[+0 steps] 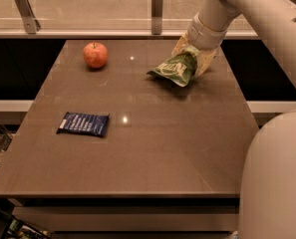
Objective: Pick green jalapeno chip bag
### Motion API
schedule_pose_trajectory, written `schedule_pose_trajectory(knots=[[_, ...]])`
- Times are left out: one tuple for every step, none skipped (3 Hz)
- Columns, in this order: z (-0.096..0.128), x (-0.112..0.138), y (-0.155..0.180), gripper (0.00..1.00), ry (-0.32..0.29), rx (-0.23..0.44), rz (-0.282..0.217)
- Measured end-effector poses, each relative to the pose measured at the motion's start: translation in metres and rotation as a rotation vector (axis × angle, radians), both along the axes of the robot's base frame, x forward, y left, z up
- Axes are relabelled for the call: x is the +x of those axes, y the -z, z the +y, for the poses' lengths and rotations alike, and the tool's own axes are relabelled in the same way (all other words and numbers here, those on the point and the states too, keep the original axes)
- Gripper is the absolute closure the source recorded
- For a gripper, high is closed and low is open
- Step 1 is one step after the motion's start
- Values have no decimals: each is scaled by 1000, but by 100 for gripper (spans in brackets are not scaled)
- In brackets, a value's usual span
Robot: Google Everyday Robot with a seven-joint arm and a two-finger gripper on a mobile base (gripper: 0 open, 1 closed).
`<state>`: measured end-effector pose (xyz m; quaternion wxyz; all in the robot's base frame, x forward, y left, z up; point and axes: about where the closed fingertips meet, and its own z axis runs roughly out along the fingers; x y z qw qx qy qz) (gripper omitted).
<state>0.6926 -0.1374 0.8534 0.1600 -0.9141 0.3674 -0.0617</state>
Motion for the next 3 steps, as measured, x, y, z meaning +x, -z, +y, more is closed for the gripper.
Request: schedule_pose_trajectory(knots=[[1,1,3,64,-2,1,2],[3,2,6,88,-3,2,3],[4,3,8,100,-4,2,5]])
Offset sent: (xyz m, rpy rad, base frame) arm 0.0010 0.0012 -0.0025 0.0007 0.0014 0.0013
